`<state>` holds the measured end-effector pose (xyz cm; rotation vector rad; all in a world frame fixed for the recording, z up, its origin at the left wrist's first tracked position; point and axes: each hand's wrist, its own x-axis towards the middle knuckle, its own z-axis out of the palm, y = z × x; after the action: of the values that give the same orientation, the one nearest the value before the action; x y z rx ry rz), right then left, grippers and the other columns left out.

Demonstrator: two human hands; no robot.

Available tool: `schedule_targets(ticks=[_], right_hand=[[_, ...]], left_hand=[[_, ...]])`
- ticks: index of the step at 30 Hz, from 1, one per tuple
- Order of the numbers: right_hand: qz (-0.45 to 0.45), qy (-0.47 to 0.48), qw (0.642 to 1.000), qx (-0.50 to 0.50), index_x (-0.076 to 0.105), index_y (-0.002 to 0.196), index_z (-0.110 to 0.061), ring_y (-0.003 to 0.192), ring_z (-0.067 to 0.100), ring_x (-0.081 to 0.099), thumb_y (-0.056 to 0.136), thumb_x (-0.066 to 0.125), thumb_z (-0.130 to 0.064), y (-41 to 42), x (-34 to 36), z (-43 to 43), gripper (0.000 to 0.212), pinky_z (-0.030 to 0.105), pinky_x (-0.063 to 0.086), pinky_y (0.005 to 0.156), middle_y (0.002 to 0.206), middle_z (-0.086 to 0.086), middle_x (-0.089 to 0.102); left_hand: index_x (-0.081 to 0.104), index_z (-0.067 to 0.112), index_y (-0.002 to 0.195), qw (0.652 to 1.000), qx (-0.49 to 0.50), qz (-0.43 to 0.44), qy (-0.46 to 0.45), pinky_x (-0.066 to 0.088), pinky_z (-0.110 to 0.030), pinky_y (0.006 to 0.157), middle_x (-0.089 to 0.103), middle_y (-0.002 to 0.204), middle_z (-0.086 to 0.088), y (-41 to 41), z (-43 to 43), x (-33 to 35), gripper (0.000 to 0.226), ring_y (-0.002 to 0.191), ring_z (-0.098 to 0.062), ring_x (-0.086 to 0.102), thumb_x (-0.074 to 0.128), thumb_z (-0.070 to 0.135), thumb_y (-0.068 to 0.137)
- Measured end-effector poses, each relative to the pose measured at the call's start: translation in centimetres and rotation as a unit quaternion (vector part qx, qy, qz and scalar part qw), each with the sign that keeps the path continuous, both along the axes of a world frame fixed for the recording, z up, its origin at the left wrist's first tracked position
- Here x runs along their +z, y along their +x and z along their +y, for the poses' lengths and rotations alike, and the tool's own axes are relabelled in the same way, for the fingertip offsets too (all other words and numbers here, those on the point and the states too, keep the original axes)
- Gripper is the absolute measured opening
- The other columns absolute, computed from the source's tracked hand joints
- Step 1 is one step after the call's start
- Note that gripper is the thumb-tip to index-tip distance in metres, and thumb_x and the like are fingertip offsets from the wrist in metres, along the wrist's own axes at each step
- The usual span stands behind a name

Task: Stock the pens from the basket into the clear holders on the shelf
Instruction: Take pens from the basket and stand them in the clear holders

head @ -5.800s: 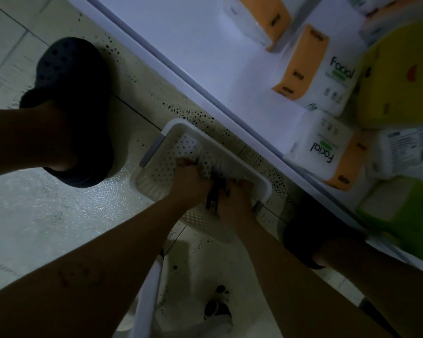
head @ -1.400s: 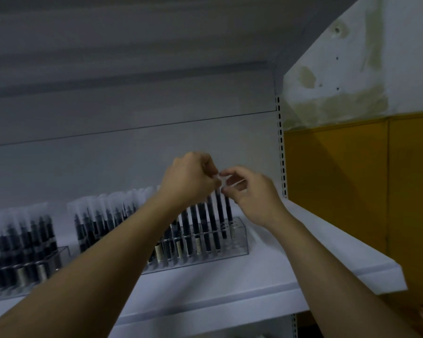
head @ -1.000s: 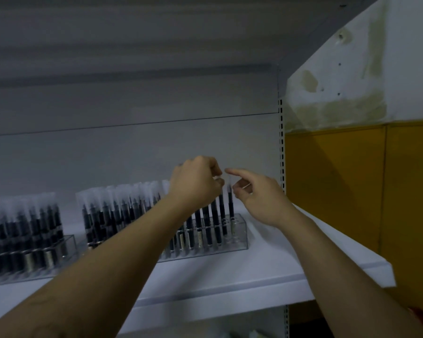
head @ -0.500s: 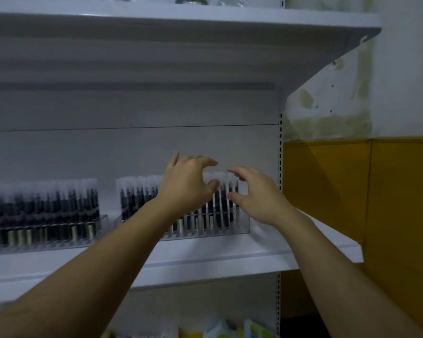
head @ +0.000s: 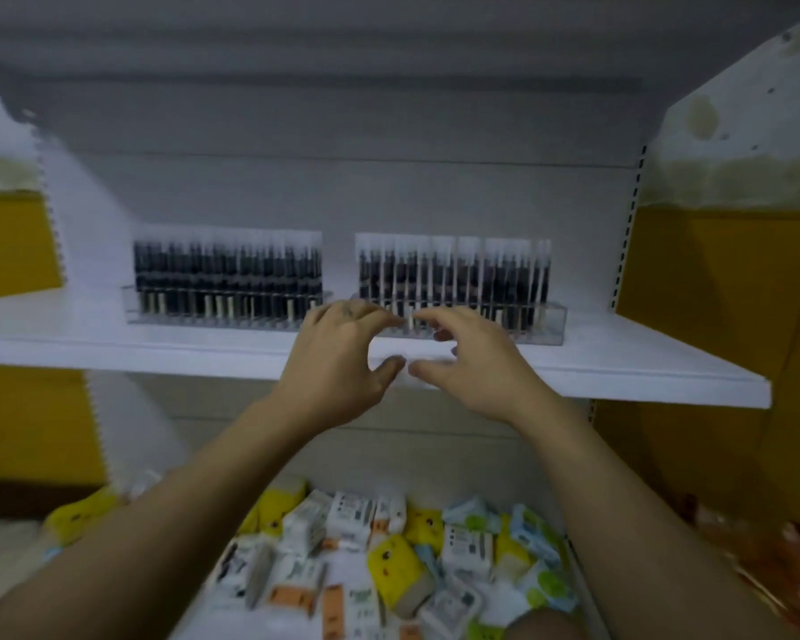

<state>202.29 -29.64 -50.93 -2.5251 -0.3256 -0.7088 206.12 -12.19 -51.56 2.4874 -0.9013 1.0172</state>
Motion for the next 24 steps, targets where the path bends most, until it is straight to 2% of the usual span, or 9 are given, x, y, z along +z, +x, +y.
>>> schedule_targets(ticks=[3, 8, 11, 18, 24], right_hand=[[0.025, -0.008, 0.999, 0.021, 0.048, 0.136, -0.031, 0.111, 0.008, 0.053, 0.086, 0.069, -0.036, -0.1, -2.8, 2.3, 0.054, 0.032, 0.048, 0.093, 0.132, -0.007, 0.049], [0.094, -0.036, 0.994, 0.030, 0.045, 0.139, -0.031, 0.113, 0.012, 0.052, 0.087, 0.068, -0.039, 1.0, -9.0, 5.1, 0.057, 0.032, 0.047, 0.094, 0.129, -0.005, 0.049], [0.141, -0.048, 0.988, 0.038, 0.045, 0.140, -0.029, 0.119, 0.017, 0.051, 0.086, 0.068, -0.039, 1.8, -13.0, 6.3, 0.060, 0.035, 0.045, 0.097, 0.134, -0.001, 0.049], [0.258, -0.038, 0.964, 0.051, 0.043, 0.141, -0.031, 0.129, 0.019, 0.043, 0.088, 0.067, -0.034, 3.0, -23.2, 8.4, 0.058, 0.030, 0.038, 0.098, 0.143, -0.003, 0.041], [0.360, -0.022, 0.931, 0.047, 0.037, 0.146, -0.024, 0.135, 0.023, 0.037, 0.090, 0.066, -0.032, 3.0, -31.8, 8.8, 0.063, 0.036, 0.036, 0.106, 0.150, 0.002, 0.034]], left_hand=[[0.054, 0.028, 0.131, 0.999, 0.014, 0.026, 0.014, 0.028, -0.035, 0.104, 0.055, 0.132, 0.006, -0.3, 2.6, -3.0, 0.047, 0.125, -0.018, 0.045, 0.061, 0.044, 0.088], [0.051, 0.030, 0.133, 0.994, 0.042, 0.091, 0.042, 0.031, -0.035, 0.101, 0.053, 0.133, 0.007, -0.5, 5.6, -8.6, 0.049, 0.125, -0.018, 0.046, 0.059, 0.047, 0.088], [0.047, 0.030, 0.137, 0.987, 0.059, 0.142, 0.054, 0.028, -0.033, 0.104, 0.050, 0.138, 0.008, -0.3, 6.8, -12.2, 0.054, 0.129, -0.017, 0.043, 0.058, 0.048, 0.087], [0.043, 0.030, 0.139, 0.954, 0.101, 0.275, 0.069, 0.024, -0.032, 0.107, 0.047, 0.142, 0.006, 0.1, 8.4, -22.0, 0.056, 0.133, -0.017, 0.037, 0.058, 0.046, 0.088], [0.043, 0.027, 0.140, 0.922, 0.106, 0.368, 0.063, 0.029, -0.035, 0.107, 0.048, 0.142, 0.004, 0.2, 9.0, -30.0, 0.057, 0.132, -0.018, 0.040, 0.058, 0.046, 0.089]])
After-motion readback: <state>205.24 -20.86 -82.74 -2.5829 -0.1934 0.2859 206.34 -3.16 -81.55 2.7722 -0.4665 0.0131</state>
